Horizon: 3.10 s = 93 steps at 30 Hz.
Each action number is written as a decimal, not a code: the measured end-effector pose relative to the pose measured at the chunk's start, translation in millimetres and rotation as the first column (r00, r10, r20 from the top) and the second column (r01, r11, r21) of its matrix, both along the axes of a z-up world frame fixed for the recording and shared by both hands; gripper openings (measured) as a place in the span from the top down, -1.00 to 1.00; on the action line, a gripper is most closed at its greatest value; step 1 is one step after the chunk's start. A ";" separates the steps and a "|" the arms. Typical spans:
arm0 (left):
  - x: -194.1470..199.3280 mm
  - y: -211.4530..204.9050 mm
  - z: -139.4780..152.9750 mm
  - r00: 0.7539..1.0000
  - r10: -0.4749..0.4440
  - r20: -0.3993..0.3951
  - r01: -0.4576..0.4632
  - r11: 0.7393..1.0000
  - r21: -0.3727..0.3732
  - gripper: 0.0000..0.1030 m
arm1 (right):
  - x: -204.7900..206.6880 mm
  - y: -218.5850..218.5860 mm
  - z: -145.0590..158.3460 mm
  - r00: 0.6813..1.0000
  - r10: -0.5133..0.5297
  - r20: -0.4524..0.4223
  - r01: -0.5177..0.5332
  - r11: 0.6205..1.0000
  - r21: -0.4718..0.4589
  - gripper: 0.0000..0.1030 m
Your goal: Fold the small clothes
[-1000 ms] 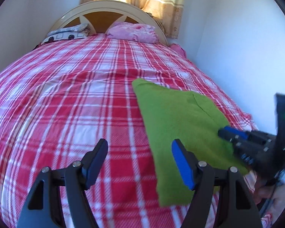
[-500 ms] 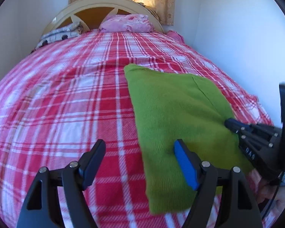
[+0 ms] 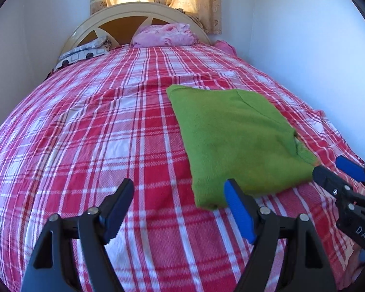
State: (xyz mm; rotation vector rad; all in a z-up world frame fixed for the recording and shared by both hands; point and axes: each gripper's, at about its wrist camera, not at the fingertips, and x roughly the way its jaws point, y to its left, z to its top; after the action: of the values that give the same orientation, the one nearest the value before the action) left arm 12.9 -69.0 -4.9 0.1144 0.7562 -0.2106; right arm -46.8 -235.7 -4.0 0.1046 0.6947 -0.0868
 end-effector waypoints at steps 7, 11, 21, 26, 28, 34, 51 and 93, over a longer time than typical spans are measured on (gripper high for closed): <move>-28.4 1.1 -1.5 1.000 -0.008 0.022 0.007 1.000 0.014 -0.75 | -32.9 -8.2 -6.0 0.997 -0.071 -0.005 0.071 0.997 0.025 -0.36; -37.1 -2.5 -7.8 1.000 -0.025 0.000 0.025 1.000 0.018 -0.75 | -46.2 -9.9 -8.4 0.996 -0.093 -0.006 0.093 0.995 0.019 -0.36; -16.8 12.7 -1.4 0.992 -0.113 -0.053 0.108 0.989 -0.097 -0.75 | -28.8 -28.7 -4.8 0.999 -0.026 -0.028 0.027 0.998 0.061 -0.36; 36.0 14.5 13.9 0.994 -0.088 -0.064 0.076 0.983 -0.170 -0.75 | 25.6 -69.8 11.7 1.000 -0.015 0.016 0.013 0.987 0.158 -0.57; 58.2 6.6 9.6 0.991 -0.097 -0.091 0.080 0.981 -0.174 -0.76 | 53.9 -80.9 9.0 1.000 -0.005 0.010 0.002 0.975 0.224 -0.57; 124.1 -6.0 -17.9 0.976 -0.070 -0.204 0.007 0.956 -0.295 -0.75 | 131.2 -85.9 -15.7 0.997 0.012 -0.076 0.004 0.979 0.203 -0.57; 151.9 -29.4 -52.4 0.964 -0.124 -0.233 0.020 0.915 -0.403 -0.10 | 183.2 -82.5 -69.3 0.973 0.198 -0.116 -0.148 0.928 0.342 0.06; -15.8 237.1 8.9 0.934 0.355 -0.039 -0.356 0.916 -0.186 0.24 | 47.2 251.5 23.2 0.842 0.527 0.119 -0.540 0.821 0.183 0.47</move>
State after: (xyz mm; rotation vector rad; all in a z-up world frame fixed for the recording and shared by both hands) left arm -2.9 168.1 4.1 -0.2065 0.7443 0.0658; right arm 0.5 15.8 19.2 0.1105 0.6466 0.5341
